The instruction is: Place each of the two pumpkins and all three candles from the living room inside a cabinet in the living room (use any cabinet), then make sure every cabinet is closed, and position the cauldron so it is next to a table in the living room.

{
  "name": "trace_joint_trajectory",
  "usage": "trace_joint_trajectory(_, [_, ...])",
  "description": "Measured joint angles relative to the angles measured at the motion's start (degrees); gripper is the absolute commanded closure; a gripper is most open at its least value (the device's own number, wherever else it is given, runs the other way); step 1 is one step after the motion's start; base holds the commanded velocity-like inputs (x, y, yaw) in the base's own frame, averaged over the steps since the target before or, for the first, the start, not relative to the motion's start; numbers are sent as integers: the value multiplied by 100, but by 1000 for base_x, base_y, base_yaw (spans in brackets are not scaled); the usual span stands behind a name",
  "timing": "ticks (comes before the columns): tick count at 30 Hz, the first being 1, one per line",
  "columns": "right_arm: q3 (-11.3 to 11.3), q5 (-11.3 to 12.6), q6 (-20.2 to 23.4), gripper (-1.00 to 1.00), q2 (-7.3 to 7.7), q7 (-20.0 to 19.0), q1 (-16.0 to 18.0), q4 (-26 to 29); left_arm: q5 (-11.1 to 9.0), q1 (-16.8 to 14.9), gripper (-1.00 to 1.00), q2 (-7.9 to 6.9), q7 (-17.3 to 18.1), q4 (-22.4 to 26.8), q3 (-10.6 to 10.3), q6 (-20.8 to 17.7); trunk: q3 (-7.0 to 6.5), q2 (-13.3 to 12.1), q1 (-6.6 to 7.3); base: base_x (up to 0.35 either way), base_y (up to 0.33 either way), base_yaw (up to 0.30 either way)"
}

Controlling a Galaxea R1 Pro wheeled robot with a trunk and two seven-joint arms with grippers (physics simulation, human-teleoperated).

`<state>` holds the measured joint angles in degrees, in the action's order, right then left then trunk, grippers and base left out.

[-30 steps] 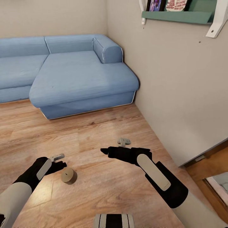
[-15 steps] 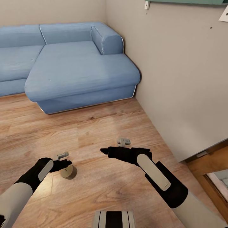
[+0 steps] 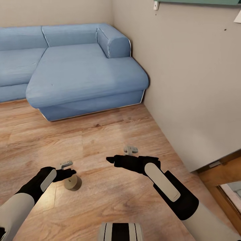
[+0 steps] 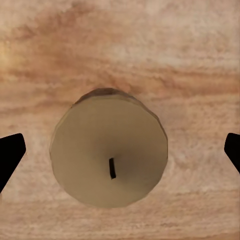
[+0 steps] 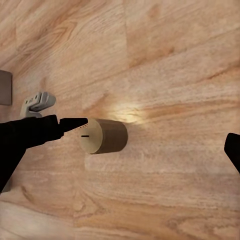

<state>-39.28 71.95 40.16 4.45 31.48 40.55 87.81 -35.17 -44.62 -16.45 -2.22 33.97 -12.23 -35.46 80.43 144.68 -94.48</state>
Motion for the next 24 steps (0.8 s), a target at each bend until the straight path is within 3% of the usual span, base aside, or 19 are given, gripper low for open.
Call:
trace_joint_trajectory(20, [0, -1, 5, -100, 0, 1, 0, 0, -12, 0, -100, 0, -7, -9, 4, 0, 0, 0, -2, 18, 9, 0])
trace_joint_trajectory(24, [0, -1, 8, -100, 0, 1, 0, 0, -17, 0, -100, 0, -14, -9, 7, 5, 88, 5, -12, 0, 0, 0])
